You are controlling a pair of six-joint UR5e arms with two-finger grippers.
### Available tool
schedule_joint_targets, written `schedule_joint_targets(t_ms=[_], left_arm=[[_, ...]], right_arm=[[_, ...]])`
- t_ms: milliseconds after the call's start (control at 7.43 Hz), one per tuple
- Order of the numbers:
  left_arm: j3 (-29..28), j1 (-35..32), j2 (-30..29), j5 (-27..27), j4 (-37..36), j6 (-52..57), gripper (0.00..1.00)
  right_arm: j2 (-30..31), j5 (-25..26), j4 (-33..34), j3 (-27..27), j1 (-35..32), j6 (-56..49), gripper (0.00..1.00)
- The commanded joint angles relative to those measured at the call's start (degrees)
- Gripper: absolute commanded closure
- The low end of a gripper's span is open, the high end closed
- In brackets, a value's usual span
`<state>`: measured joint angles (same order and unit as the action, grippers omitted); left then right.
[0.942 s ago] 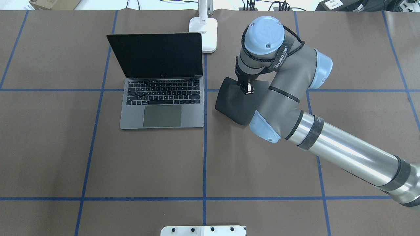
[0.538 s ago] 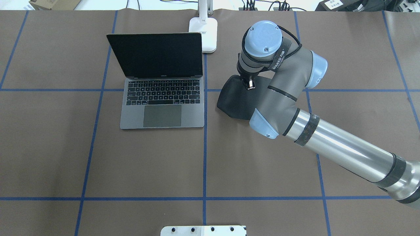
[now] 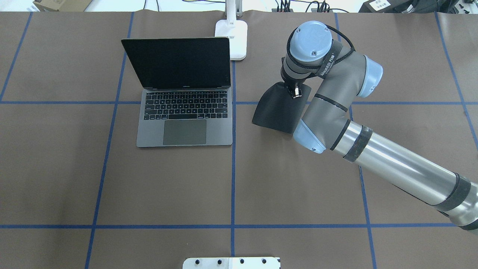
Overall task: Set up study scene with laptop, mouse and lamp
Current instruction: 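Lower and position the mouse pad with the right gripper beside the laptop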
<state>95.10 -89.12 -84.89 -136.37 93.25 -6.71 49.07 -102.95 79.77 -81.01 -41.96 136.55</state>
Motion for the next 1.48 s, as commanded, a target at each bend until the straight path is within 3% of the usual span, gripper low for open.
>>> schedule_joint_targets(t_ms=[0, 807, 1345], left_arm=[[0.0, 0.0, -0.01, -0.04, 0.0, 0.03, 0.0], [-0.44, 0.0, 0.08, 0.05, 0.09, 0.29, 0.0], [-0.7, 0.0, 0.08, 0.05, 0.09, 0.29, 0.0]], right_arm=[[0.68, 0.12, 0.03, 0.15, -0.75, -1.02, 1.0], [-3.36, 3.55, -0.06, 1.55, 3.46, 5.13, 1.0], [-6.97, 4.6, -4.88, 7.18, 4.61, 9.26, 1.0]])
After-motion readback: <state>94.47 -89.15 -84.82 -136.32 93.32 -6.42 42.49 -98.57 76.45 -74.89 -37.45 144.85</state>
